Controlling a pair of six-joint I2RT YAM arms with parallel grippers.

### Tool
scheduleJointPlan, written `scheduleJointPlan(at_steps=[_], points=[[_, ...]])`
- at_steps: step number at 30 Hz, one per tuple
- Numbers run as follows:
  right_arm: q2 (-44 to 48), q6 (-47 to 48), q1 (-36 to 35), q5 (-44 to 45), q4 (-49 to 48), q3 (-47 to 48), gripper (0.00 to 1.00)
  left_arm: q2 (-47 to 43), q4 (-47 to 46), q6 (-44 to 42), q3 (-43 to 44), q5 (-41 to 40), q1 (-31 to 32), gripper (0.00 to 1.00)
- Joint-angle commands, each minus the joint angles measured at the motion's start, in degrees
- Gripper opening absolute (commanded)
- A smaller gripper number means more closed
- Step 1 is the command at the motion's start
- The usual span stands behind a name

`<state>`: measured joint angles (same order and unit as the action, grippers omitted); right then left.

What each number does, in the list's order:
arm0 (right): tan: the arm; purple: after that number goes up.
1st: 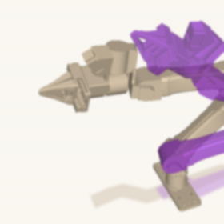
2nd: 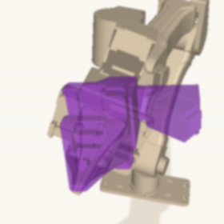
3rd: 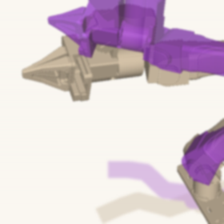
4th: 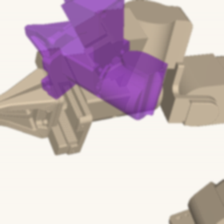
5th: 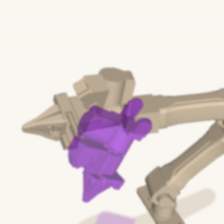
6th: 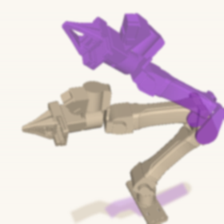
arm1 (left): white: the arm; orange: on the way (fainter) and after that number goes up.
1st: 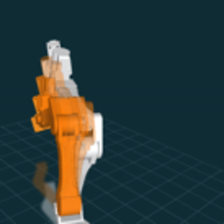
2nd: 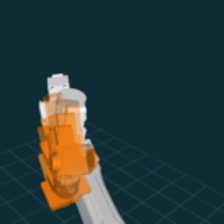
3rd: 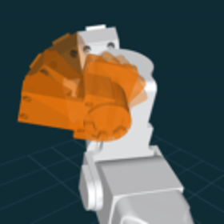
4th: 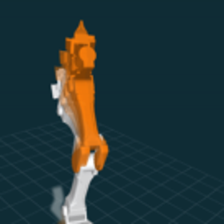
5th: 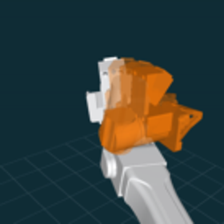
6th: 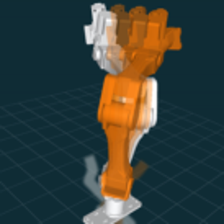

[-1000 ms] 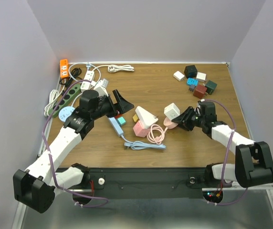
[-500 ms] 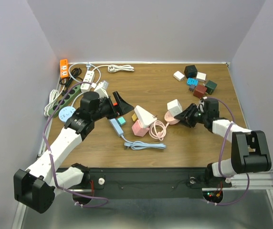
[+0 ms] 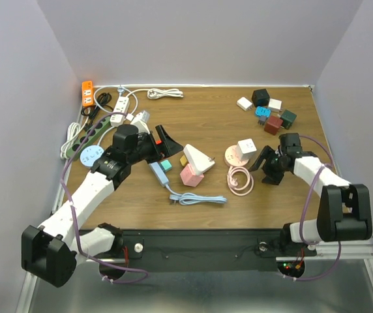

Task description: Pull the plug off the socket

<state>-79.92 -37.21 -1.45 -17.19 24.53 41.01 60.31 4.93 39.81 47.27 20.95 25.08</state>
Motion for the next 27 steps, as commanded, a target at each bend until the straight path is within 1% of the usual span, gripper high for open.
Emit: scheduleJointPlan(at_steps=[1, 2, 3, 4, 6, 7, 10, 12, 13, 14, 16, 17, 18, 19, 20, 22, 23, 24, 25, 26, 27], points=[[8.19, 7.31, 0.31, 0.67, 11.92, 8.63, 0.78, -0.11, -1.94, -1.49, 2.3, -0.47, 0.23, 0.93], [9.68, 10.72, 0.4, -0.46, 16.64, 10.38, 0.8, -0.11, -1.51, -1.75, 2.83, -1.25, 0.14, 0.92], [10.04, 12.32, 0.31, -1.17, 19.38, 11.88, 0.8, -0.02, -1.15, -2.02, 3.18, -1.96, 0.14, 0.93], [10.31, 13.21, -0.65, -1.0, 22.02, 14.77, 0.8, 0.07, -0.19, -2.11, 3.62, -3.88, 0.14, 0.92], [11.62, 14.09, -2.75, -0.65, 25.63, 16.2, 0.8, 0.5, 1.13, -2.11, 4.76, -6.44, 0.14, 0.93], [12.24, 13.66, -4.51, -0.65, 25.91, 16.72, 0.8, 0.51, 2.01, -2.02, 5.11, -8.97, 0.14, 0.93], [12.86, 12.87, -8.11, 0.75, 25.48, 19.62, 0.8, 0.59, 2.19, -1.23, 5.64, -11.45, 0.06, 0.93], [10.76, 13.3, -13.29, 3.3, 25.56, 23.31, 0.82, 1.21, 2.45, -1.05, 6.17, -13.29, -0.03, 0.92], [8.23, 13.13, -17.92, 4.35, 25.56, 24.63, 0.83, 1.47, 2.98, -0.97, 6.52, -13.65, -0.12, 0.92], [6.98, 12.78, -20.49, 7.75, 25.56, 26.47, 0.83, 1.99, 3.24, -0.88, 6.7, -13.92, -0.21, 0.93], [4.08, 11.82, -25.07, 11.55, 25.56, 31.39, 0.86, 2.44, 3.94, -0.7, 7.4, -14.27, -0.38, 0.92], [1.11, 11.46, -28.57, 14.96, 25.56, 32.89, 0.87, 2.44, 4.64, -0.7, 7.66, -14.53, -0.47, 0.93], [-0.22, 10.85, -30.87, 16.04, 25.48, 35.86, 0.88, 2.35, 5.52, -0.7, 7.84, -15.14, -0.56, 0.92], [-1.63, 10.67, -30.89, 16.83, 25.39, 37.54, 0.88, 2.09, 5.53, -0.7, 7.93, -15.15, -0.65, 0.93], [-5.12, 10.58, -33.76, 20.49, 25.47, 39.04, 0.9, 1.22, 6.4, -0.79, 7.67, -15.76, -0.82, 0.93], [-9.0, 10.93, -36.94, 23.42, 25.48, 44.73, 0.91, -0.1, 7.02, -0.79, 7.05, -16.64, -1.08, 0.93], [-10.94, 11.19, -39.91, 25.95, 25.56, 46.77, 0.91, -1.76, 7.29, -0.79, 6.7, -17.51, -1.26, 0.93], [-15.57, 11.8, -41.25, 27.46, 26.17, 48.62, 0.93, -2.56, 7.46, -0.79, 5.74, -17.87, -1.7, 0.93], [-17.97, 11.99, -43.7, 28.95, 26.87, 52.64, 0.94, -4.4, 7.81, -0.7, 5.21, -18.48, -2.14, 0.93], [-20.25, 12.25, -44.68, 31.75, 28.71, 54.68, 0.94, -5.29, 8.08, -0.61, 4.86, -18.75, -2.4, 0.93], [-25.23, 12.77, -45.56, 33.52, 29.68, 56.53, 0.95, -6.25, 8.43, -0.61, 4.16, -19.1, -3.1, 0.93]])
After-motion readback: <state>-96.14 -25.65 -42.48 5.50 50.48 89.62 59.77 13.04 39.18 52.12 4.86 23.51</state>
